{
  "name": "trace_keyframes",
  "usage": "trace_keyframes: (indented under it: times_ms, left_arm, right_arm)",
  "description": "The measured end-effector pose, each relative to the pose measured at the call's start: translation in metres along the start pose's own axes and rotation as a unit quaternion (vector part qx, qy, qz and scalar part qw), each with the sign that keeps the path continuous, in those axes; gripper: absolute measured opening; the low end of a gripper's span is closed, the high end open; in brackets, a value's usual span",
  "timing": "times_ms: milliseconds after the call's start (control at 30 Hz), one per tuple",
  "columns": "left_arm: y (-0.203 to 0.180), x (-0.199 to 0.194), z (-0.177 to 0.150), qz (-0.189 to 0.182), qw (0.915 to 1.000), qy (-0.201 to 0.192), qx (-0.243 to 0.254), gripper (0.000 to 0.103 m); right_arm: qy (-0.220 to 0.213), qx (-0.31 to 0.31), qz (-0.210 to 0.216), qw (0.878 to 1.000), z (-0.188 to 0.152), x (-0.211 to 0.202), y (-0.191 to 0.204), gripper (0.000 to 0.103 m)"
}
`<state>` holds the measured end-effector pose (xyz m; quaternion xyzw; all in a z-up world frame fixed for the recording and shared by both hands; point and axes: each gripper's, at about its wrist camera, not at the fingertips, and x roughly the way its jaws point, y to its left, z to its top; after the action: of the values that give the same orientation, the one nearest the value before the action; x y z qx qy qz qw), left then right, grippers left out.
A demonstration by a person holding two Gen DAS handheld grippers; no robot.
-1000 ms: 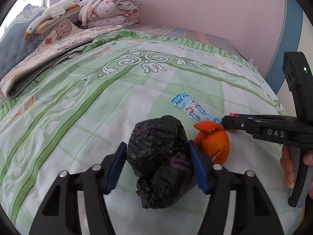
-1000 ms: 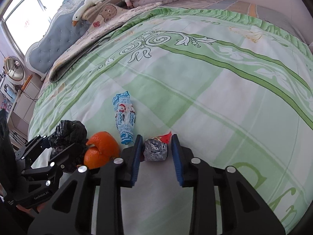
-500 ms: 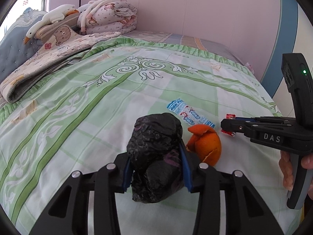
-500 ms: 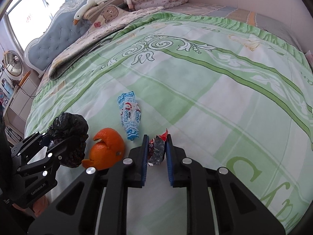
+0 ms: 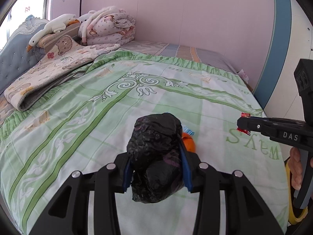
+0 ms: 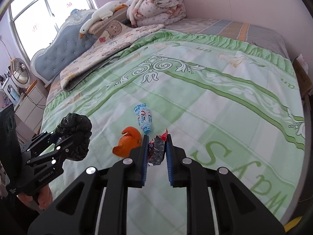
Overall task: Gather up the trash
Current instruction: 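Carry the silver wrapper and black bag over the bin with both tools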
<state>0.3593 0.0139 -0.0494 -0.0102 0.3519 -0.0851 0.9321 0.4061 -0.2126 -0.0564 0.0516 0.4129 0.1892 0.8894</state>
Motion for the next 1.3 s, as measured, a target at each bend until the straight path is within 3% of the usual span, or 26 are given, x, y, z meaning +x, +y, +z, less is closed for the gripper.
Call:
trace_keyframes:
  times_ms: [367, 700, 1300]
  left_arm:
    - [-0.042, -0.072, -0.006, -0.028, 0.9991, -0.030, 0.015, 0.038]
    - [-0.107, -0.126, -0.013, -0.083, 0.9934, -0.055, 0.057, 0.038]
    - [-0.224, -0.153, -0.030, -0.170, 0.9744, -0.058, 0.136, 0.038]
  right_arm:
    - [-0.047, 0.002, -0.021, 0.999, -0.032, -0.108, 0.001, 0.016]
    - [-0.086, 0.020, -0.057, 0.994, -0.073, -0.207, -0.019, 0.016]
    - [-0.120, 0.093, -0.110, 0.982, -0.141, -0.301, -0.099, 0.016]
